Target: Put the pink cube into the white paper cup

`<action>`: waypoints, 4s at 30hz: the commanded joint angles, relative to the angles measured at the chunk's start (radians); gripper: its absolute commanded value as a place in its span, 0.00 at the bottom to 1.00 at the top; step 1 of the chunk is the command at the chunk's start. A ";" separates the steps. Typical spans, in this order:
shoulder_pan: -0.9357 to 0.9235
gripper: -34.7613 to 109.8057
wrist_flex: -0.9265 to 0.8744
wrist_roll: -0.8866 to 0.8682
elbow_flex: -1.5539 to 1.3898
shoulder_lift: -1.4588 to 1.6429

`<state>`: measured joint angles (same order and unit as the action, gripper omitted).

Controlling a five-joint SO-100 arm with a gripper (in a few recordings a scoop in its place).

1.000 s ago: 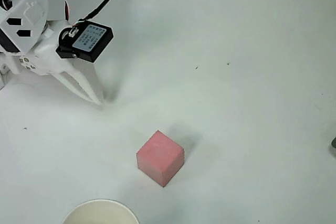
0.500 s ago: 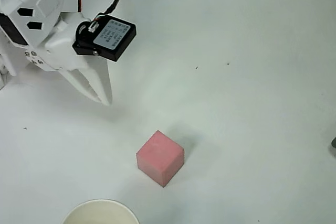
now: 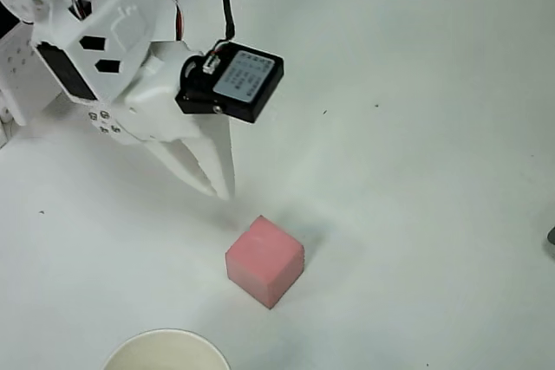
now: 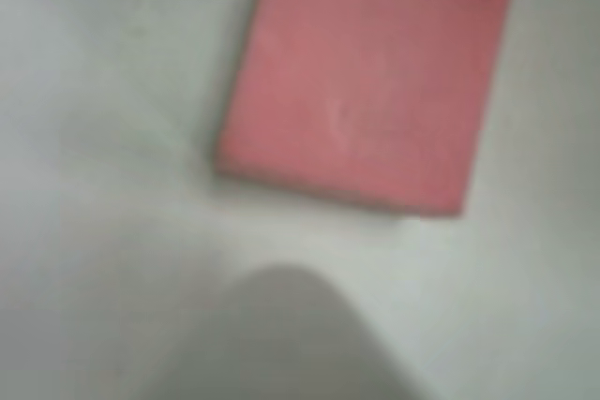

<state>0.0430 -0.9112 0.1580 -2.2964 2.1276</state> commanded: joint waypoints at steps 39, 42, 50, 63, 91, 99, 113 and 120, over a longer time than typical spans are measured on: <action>-0.005 0.51 0.020 0.086 0.434 -0.357; -0.011 0.51 0.020 0.092 0.459 -0.393; -0.020 0.51 0.020 0.120 0.551 -0.471; -0.015 0.51 0.020 0.110 0.575 -0.572; -0.075 0.36 -0.152 0.172 0.735 -0.423; -0.130 0.36 -0.270 0.210 0.888 -0.426; -0.218 0.36 -0.420 0.253 1.144 -0.495; -0.249 0.36 -0.492 0.270 1.307 -0.591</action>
<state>-0.1795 -1.3760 0.4126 -1.1321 1.5171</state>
